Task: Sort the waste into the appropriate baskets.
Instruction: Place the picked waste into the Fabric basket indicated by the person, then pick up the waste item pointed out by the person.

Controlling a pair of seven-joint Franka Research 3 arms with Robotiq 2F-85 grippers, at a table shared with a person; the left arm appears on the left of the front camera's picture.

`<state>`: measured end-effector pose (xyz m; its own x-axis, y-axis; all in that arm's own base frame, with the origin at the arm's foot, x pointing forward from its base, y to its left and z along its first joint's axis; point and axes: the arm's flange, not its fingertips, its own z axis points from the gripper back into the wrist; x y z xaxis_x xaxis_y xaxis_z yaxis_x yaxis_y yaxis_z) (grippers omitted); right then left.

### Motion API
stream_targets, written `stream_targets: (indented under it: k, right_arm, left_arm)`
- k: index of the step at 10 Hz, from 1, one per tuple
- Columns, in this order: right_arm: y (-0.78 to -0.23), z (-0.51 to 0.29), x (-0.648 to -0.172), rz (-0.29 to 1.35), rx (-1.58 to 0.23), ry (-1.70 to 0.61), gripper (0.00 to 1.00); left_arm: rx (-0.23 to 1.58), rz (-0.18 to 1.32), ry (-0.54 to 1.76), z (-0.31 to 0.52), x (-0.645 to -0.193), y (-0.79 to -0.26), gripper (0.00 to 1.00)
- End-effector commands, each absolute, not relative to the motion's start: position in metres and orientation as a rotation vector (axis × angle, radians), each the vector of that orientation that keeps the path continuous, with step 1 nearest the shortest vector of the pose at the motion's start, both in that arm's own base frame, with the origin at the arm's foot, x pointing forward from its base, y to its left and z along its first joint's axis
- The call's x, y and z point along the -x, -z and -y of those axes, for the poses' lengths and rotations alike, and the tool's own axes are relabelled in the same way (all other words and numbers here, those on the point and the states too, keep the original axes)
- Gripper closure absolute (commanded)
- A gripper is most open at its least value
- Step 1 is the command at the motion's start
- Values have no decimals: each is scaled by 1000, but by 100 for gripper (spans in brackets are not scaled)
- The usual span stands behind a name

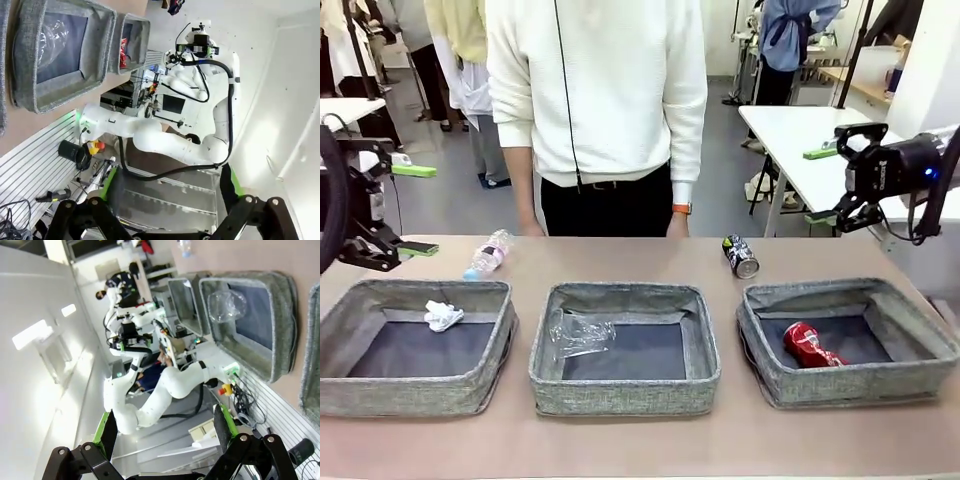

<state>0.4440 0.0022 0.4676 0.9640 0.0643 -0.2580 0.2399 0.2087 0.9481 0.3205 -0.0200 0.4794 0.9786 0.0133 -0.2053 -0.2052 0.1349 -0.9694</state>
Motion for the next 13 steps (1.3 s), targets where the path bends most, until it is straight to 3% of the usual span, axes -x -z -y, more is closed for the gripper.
stream_targets:
  k: [1,13]
  right_arm:
    - [-468,-2,-443,-257,-1362,115,0]
    - [-468,-2,-443,-257,-1362,115,0]
  left_arm:
    - [1423,-147,-174,25,-318,-490,0]
    - [1423,-147,-174,25,-318,-490,0]
